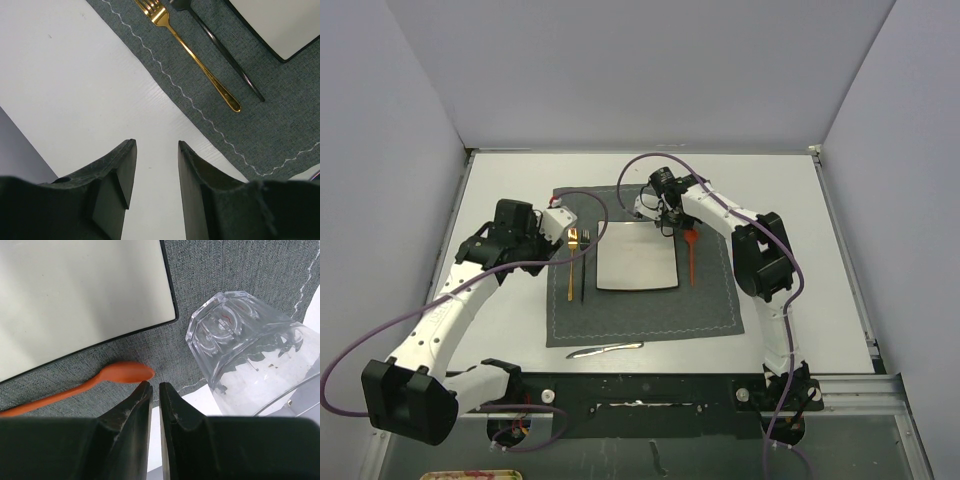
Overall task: Set the dinner table for one person
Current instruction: Place the spoon on the napkin.
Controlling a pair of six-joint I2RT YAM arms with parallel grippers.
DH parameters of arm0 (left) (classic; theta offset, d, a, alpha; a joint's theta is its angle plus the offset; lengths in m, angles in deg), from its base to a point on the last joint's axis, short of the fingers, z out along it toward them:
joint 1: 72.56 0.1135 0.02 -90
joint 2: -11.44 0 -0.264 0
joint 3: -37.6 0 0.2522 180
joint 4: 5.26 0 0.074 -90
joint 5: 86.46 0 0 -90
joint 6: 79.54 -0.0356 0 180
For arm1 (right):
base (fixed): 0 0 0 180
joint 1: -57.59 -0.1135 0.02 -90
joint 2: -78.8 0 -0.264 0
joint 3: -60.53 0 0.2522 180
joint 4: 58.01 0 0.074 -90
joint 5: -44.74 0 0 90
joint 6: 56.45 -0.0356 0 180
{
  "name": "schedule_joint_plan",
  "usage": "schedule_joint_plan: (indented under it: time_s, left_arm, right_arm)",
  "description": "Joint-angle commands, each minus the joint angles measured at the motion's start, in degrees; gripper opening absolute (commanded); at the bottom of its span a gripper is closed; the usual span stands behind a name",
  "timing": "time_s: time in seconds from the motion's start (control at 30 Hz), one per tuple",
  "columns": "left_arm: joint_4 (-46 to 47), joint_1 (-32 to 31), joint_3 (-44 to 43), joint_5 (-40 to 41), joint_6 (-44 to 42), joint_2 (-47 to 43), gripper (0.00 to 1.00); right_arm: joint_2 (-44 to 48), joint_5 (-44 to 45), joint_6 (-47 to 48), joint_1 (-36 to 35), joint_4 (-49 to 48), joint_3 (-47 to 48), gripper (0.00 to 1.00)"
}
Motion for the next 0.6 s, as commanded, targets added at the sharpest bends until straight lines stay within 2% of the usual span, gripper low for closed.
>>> schedule_joint_plan:
  time_s: [0.0, 0.4, 0.57]
  left_arm:
    - [1.2, -0.1, -2.6, -1.4, -0.5, 0.2, 0.37]
    - [0.6, -0.2, -3.5, -1.8, -0.5, 0.8, 0.37]
    - [0.8, -0.2, -5.0, -1.3, 0.7, 0.0, 0.37]
  right_arm:
    - [2.1, 1.6, 0.2, 0.2, -0.1, 1.8, 0.14]
    - [3.8, 0.6, -0.1, 0.1, -0.2, 2.1, 0.14]
    - [8.3, -5.8, -2.8, -0.1, 1.1, 3.9, 0.14]
